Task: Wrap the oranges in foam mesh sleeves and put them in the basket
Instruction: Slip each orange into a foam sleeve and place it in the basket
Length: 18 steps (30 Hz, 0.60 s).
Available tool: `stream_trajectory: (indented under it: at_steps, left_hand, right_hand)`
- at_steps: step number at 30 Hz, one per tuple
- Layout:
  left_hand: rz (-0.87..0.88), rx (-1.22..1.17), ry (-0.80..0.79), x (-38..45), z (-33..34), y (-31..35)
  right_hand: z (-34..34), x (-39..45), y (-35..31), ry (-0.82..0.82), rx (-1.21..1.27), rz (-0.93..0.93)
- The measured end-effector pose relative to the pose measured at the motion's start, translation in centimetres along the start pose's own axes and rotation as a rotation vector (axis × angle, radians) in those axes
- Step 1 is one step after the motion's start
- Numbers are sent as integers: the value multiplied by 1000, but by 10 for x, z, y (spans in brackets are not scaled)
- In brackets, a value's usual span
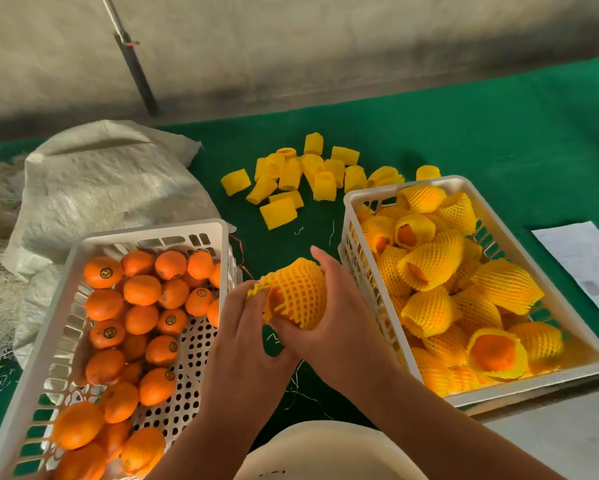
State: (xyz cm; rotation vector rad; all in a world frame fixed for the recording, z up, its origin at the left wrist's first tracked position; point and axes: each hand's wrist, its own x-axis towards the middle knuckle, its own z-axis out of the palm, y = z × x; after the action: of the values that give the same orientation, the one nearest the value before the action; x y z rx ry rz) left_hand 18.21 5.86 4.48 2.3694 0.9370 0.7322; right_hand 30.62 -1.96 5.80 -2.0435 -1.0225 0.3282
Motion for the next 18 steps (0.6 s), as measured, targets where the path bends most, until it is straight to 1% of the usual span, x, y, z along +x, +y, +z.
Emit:
stream_trajectory:
  at_steps: [4,7,11,14,16,18]
  left_hand:
    - [-25,122,-36,-4,6,7]
    - [29,204,-10,-7,8,7]
    - [95,274,-51,-16,19,6]
    - [116,169,-196,-21,27,5]
    - [154,157,-287,-23,31,2]
    - [185,171,-325,-23,34,-5]
  right_hand:
    - [8,-1,2,84,30,103]
    - [9,0,8,113,59,166]
    - [8,1,24,106,80,219]
    - [6,1,41,78,48,213]
    - [1,1,57,37,25,205]
    - [-10,1,77,39,-9,213]
